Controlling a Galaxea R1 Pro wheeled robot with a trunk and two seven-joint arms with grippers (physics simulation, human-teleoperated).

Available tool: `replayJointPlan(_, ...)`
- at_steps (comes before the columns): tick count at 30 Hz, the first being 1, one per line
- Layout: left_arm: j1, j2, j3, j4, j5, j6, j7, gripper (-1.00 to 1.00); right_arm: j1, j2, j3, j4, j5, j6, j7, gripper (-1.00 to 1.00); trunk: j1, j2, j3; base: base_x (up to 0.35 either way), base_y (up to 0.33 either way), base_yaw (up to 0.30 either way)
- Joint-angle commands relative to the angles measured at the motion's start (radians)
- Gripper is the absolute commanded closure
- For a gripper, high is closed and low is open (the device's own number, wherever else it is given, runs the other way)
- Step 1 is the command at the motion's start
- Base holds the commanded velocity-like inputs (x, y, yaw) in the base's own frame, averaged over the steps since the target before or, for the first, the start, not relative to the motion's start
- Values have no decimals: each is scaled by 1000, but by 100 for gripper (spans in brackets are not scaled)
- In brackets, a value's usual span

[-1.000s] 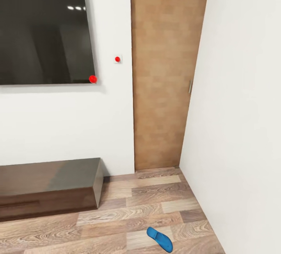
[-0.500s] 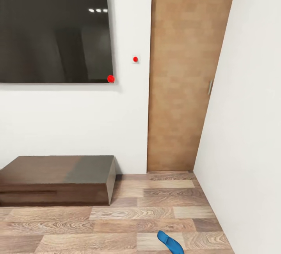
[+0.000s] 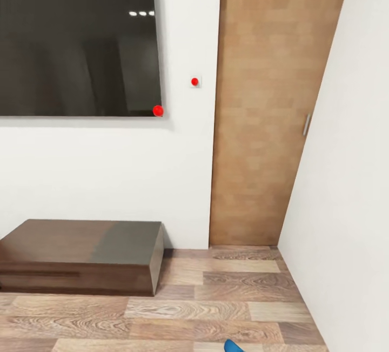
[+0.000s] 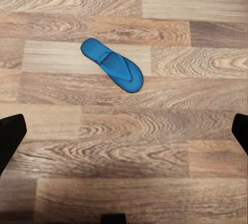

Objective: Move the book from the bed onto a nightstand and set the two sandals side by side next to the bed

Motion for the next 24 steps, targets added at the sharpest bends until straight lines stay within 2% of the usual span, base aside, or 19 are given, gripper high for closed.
replayJointPlan(1, 0, 0, 0, -1, 0, -1, -1, -100, 0, 0, 0, 1, 0, -3, 0, -100, 0, 0, -1, 95, 0, 2)
replayJointPlan(10, 0, -1, -1, 0, -1, -1, -1, -100, 0, 0, -2, 1, 0, -3, -1, -100, 0, 0, -1, 21, 0, 28)
replayJointPlan(24, 0, -2, -1, 0, -2, -1, -1, -100, 0, 1, -2, 1, -1, -3, -1, -100, 0, 0, -1, 60, -58, 212)
